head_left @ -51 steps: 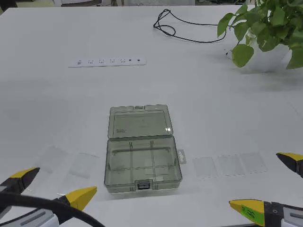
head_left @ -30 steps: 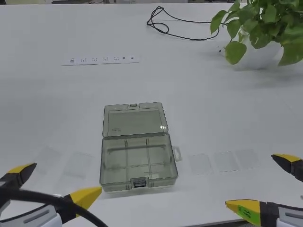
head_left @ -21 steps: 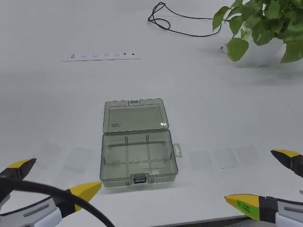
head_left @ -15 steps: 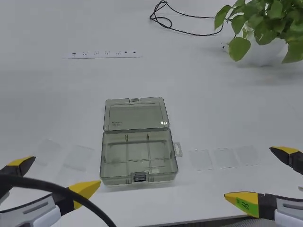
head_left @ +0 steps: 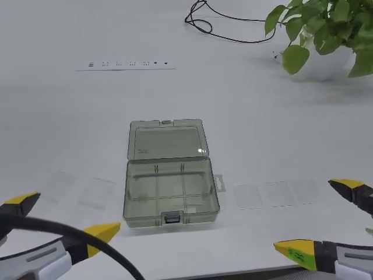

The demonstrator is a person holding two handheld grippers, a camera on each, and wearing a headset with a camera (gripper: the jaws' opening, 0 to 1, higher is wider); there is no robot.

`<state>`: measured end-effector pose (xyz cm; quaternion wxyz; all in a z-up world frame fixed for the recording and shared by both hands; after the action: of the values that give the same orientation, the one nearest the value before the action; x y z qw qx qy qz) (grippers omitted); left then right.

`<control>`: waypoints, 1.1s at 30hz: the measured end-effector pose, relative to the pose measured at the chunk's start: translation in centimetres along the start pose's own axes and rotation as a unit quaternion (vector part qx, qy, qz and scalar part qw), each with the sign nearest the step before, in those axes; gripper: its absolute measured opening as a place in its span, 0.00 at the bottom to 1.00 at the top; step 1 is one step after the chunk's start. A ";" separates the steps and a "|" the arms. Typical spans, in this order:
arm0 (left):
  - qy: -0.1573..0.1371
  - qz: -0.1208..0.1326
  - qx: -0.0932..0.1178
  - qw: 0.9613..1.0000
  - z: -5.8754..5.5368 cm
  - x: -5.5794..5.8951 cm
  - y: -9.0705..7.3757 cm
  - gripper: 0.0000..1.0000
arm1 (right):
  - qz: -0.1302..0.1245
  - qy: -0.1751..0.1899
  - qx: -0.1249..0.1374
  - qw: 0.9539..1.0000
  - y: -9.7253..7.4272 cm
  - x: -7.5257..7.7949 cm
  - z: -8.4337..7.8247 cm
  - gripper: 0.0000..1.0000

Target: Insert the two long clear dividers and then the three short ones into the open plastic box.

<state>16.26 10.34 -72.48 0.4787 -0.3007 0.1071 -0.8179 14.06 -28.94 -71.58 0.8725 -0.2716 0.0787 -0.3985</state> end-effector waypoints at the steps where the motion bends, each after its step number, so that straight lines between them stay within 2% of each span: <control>1: 0.004 0.001 -0.001 1.000 0.0 0.0 0.0 1.00 | 0.000 0.001 0.000 1.000 0.0 0.0 -0.1 1.00; 9: 0.007 0.000 -0.002 1.000 0.5 -0.3 0.0 1.00 | -0.006 0.001 -0.002 1.000 -0.3 0.3 -0.2 1.00; 16: 0.015 0.000 -0.013 1.000 0.5 -0.6 0.1 0.99 | -0.009 0.003 0.000 1.000 -0.6 0.7 -0.2 1.00; 18: 0.022 0.007 -0.033 0.999 0.2 -0.9 0.3 0.99 | -0.007 0.002 -0.001 1.000 -0.5 0.6 -0.2 1.00; 19: 0.030 0.018 -0.050 0.998 0.0 -1.3 0.3 0.99 | -0.005 0.002 -0.002 1.000 -0.5 0.6 -0.2 1.00; 23: 0.044 0.031 -0.086 0.995 0.0 -2.1 0.7 0.97 | -0.003 0.003 -0.002 1.000 -0.4 0.6 -0.3 1.00; 29: 0.040 0.029 -0.114 0.992 0.5 -2.7 1.2 0.95 | -0.001 0.004 -0.001 1.000 -0.2 0.6 -0.2 1.00; 33: 0.053 0.019 -0.152 0.987 0.4 -2.9 1.8 0.92 | 0.000 0.006 0.001 1.000 -0.2 0.6 -0.2 1.00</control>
<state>18.84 11.97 -74.11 0.4364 -0.3243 0.2613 -0.7976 14.28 -29.54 -71.58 0.8721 -0.2689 0.0833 -0.4003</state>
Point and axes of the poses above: the centre of the closed fingertips' face, and the gripper's own axes: y roughly forward along the fingers, x roughly to its right, z roughly out of its top, the point moved 8 cm from there along -y, roughly backward along the fingers, and after that the axes turned 11 degrees about -y, right-handed, at the moved point
